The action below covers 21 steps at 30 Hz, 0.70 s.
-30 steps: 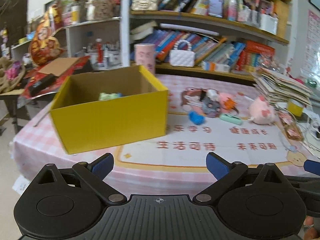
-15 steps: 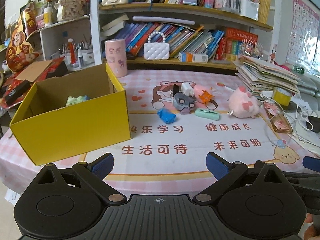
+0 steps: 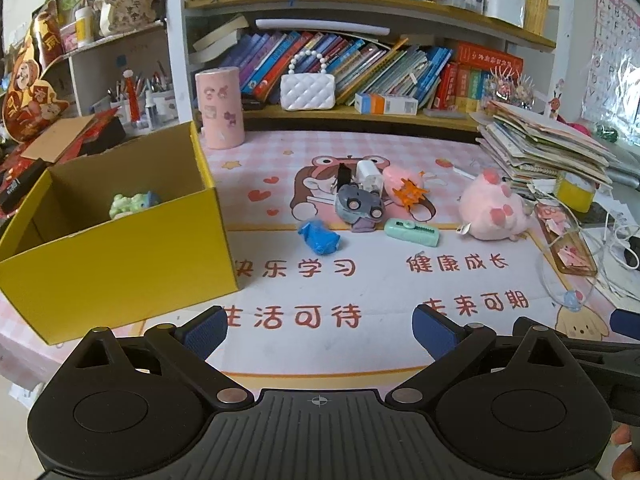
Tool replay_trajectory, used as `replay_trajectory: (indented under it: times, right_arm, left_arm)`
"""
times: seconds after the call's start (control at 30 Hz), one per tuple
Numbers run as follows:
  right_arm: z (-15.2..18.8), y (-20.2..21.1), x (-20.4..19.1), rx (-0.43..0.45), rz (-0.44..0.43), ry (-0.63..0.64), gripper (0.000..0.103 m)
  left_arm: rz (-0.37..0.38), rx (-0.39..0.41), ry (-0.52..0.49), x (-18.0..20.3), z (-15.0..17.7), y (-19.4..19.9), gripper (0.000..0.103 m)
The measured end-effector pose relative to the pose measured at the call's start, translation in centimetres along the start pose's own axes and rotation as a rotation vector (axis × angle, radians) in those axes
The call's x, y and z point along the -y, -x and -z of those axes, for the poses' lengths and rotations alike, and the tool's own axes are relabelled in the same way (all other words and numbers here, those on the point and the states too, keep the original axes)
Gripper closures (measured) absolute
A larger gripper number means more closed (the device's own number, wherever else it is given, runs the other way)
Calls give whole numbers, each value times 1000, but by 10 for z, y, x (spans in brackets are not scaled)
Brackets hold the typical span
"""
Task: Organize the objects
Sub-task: 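Withdraw both grippers from the box and move toward the remaining toys, then grasp the blue plush with the left gripper while the right grasps the pink plush pig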
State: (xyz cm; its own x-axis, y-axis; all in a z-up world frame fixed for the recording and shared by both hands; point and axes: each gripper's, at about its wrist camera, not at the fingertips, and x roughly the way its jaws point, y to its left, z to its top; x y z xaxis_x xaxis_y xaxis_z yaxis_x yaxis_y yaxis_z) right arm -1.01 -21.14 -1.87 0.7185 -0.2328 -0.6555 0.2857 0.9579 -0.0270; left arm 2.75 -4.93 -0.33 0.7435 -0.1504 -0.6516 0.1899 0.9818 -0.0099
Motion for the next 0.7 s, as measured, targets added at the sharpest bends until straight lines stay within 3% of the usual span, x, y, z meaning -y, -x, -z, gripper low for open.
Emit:
replay_trajectory:
  times: [0.7]
  right_arm:
    - [-53, -83, 27, -51, -78, 82, 0]
  left_arm:
    - [-76, -71, 62, 35, -36, -64, 5]
